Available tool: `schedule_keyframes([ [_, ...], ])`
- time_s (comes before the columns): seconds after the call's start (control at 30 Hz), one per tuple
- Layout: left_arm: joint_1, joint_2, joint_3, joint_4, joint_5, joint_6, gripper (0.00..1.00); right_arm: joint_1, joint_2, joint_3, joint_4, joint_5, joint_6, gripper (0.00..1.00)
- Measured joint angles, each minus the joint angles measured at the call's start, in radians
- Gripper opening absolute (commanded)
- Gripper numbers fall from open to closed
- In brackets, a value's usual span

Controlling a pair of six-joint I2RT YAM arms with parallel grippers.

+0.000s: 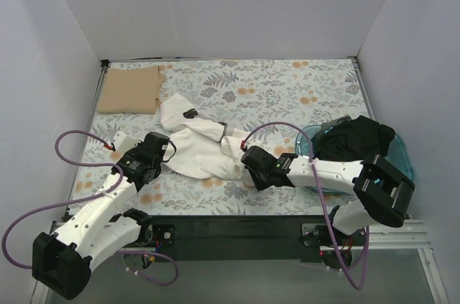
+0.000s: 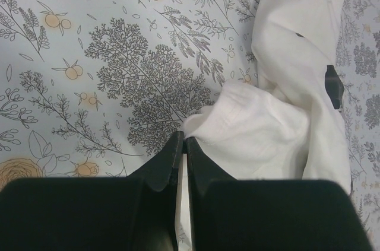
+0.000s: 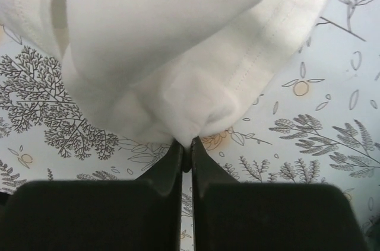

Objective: Fold and stack the t-shirts
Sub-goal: Flatten the tshirt out

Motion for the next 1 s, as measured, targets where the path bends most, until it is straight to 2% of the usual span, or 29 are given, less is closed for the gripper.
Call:
schedule_keyframes([
  [0.17, 0.000, -0.037, 0.002, 0.017, 0.025, 0.016, 0.00, -0.039, -0.080, 0.005, -0.013, 0.065, -0.017, 0.01],
  [0.37, 0.000, -0.028, 0.071, 0.122, 0.040, 0.082, 0.00, -0.295, -0.240, 0.061, 0.056, 0.011, -0.088, 0.01],
  [0.57, 0.000, 0.095, 0.289, 0.204, 0.027, 0.163, 0.00, -0.586, -0.269, 0.234, 0.082, -0.105, -0.159, 0.01],
  [0.7, 0.002, 0.167, 0.452, 0.243, 0.016, 0.236, 0.00, -0.705, -0.269, 0.394, 0.089, -0.220, -0.203, 0.01],
  [0.83, 0.005, 0.185, 0.598, 0.277, 0.008, 0.331, 0.00, -0.770, -0.273, 0.507, 0.092, -0.283, -0.247, 0.01],
  [1.0, 0.006, 0.155, 0.748, 0.323, 0.009, 0.445, 0.00, -0.776, -0.311, 0.605, 0.058, -0.325, -0.311, 0.01],
])
